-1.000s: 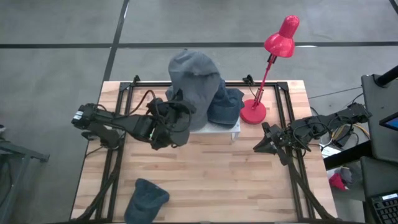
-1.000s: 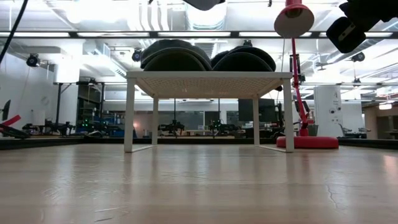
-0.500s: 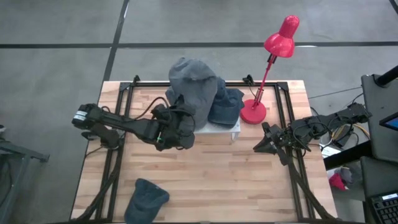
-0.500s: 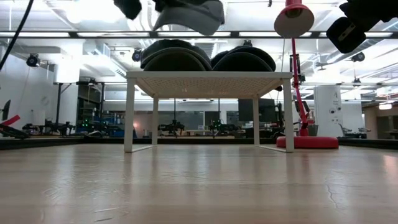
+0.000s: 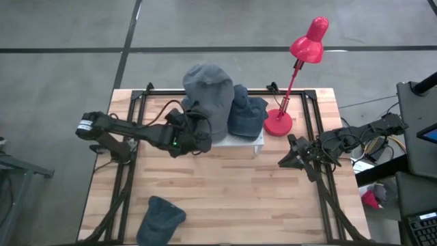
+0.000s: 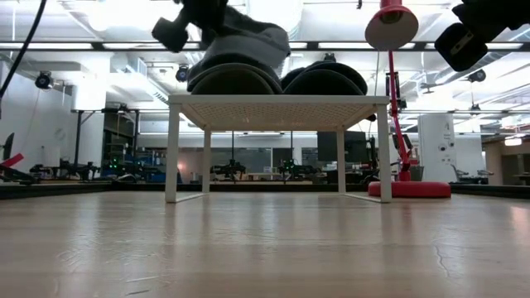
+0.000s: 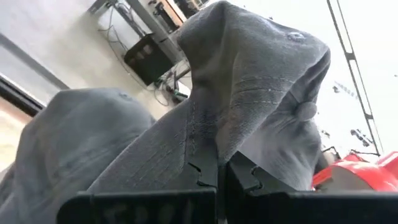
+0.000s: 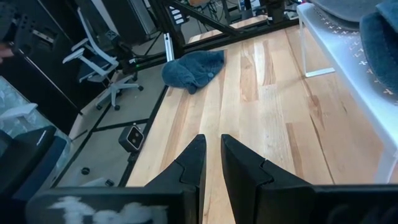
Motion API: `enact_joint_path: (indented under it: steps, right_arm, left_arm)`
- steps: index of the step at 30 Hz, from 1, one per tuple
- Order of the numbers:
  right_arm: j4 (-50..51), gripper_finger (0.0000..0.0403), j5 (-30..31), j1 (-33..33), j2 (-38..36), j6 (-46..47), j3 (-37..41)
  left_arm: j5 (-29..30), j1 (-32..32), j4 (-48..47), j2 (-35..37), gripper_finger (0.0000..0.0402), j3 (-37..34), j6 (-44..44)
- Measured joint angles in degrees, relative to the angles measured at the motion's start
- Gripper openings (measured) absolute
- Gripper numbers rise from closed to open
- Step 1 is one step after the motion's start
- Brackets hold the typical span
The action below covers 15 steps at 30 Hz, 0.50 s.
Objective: Pick & Place hat
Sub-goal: Stack the gray cap on the gray caps on the shelf
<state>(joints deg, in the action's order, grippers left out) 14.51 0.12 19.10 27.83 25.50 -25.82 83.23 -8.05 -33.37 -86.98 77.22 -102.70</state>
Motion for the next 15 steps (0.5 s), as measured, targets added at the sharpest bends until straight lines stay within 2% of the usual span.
enact_joint_path:
  steps: [7,15]
  right_arm:
    - [0.14,0.0047,0.0,0.01,0.0,0.02,0.0]
    - [0.14,0.0047,0.0,0.0,0.0,0.02,0.0]
  left_arm:
    - [-2.35,0.34,-1.63,0.0,0.0,-4.05,-9.41]
    - [-3.36,0.39,-1.66,0.13,0.0,-5.77,-10.79]
